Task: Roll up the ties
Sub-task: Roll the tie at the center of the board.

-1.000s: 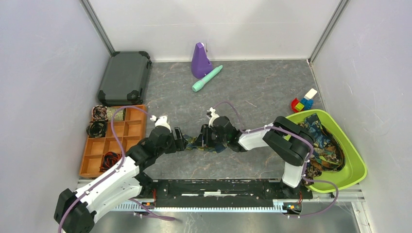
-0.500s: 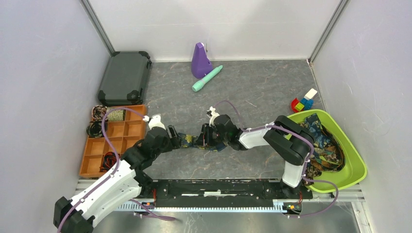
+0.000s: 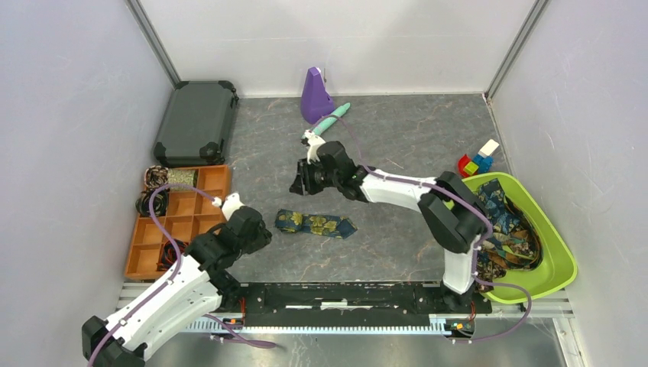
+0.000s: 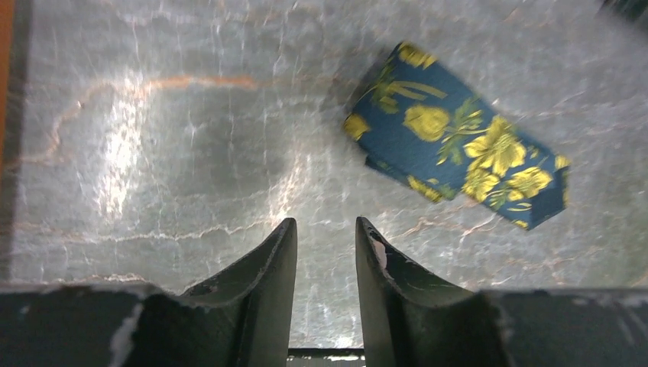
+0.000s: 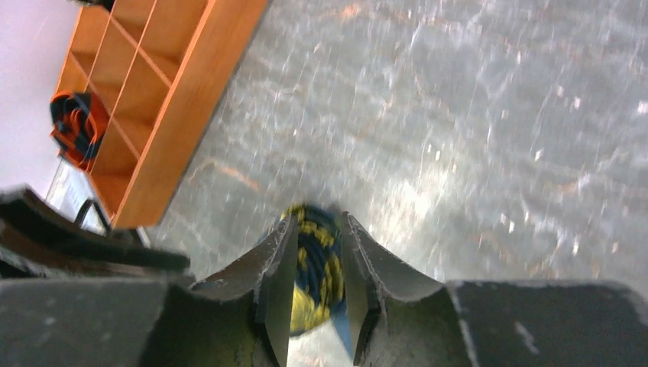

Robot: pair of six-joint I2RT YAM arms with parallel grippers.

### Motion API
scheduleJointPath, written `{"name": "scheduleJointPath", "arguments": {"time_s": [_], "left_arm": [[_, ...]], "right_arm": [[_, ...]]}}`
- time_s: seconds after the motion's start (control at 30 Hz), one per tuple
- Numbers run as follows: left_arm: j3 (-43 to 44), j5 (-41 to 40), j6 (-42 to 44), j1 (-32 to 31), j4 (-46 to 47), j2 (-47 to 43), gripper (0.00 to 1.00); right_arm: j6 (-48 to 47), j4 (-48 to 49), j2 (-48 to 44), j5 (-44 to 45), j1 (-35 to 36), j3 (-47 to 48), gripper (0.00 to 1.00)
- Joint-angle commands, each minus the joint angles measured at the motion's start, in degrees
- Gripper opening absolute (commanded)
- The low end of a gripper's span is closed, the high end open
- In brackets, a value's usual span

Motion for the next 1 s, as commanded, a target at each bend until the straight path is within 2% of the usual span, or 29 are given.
{"name": "scheduleJointPath", "arguments": {"time_s": [0.0,0.3,0.63,0.97], "left_arm": [[-3.4,2.9,-6.5,-0.9,1.8,0.4,0.39],[-8.8,7.4,-8.7,-1.5,14.2,7.6,0.33],[-8.6,5.5,-8.7,-1.7,23.1,15.5,0.27],[-5.4,1.5,-7.6,-1.7,27.1,22.3,0.26]], "right_arm": [[-8.8,-8.9,8.4,-0.2,-0.2,10.5,0.31],[-16.9,-14.2,17.6,-0.9,-0.3,19.5,0.17],[-20.3,-15.7,21.1,-4.7,0.8,20.9,0.13],[-21.0,-15.8,22.5,-8.9,1.1,19.9,0.11]]}}
